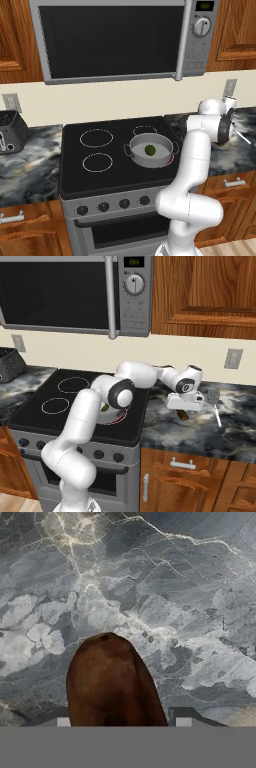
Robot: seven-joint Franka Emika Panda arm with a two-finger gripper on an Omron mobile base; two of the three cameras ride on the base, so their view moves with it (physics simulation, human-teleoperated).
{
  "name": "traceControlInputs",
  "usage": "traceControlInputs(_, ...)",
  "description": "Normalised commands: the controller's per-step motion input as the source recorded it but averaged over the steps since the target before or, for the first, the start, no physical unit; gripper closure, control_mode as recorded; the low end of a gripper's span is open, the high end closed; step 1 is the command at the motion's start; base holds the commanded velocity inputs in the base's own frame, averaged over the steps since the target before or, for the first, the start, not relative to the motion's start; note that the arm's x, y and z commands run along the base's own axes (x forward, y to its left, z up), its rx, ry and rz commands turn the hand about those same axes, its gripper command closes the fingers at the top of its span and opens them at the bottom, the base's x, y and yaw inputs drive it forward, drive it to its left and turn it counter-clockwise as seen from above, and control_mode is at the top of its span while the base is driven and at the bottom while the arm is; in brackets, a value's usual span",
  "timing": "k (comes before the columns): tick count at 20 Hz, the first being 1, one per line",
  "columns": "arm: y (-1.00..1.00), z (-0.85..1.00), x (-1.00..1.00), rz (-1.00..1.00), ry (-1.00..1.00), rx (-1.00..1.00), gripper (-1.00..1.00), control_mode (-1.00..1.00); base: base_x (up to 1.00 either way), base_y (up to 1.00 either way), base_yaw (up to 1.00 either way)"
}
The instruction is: Put the sweet potato and lime in the pot. Retrieve the spatula and lightly stir the vegetables in the pot.
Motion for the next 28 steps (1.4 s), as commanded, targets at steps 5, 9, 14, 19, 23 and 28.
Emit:
traceControlInputs(5,0.00,0.05,-0.78,0.00,-0.20,0.06,1.00,-1.00,0.00,0.00,0.00)
traceControlInputs(9,0.00,0.32,-1.00,0.01,-0.20,0.06,1.00,-1.00,0.00,0.00,0.00)
traceControlInputs(14,0.11,0.71,-0.82,0.01,-0.12,0.00,1.00,-1.00,0.00,0.00,0.00)
traceControlInputs(19,0.47,0.95,-0.59,0.00,-0.01,-0.01,1.00,-1.00,0.00,0.00,0.00)
traceControlInputs(23,0.96,0.49,-0.25,0.00,0.00,-0.07,1.00,-1.00,0.00,0.00,0.00)
traceControlInputs(28,1.00,0.07,-0.22,0.00,0.00,-0.08,1.00,-1.00,0.00,0.00,0.00)
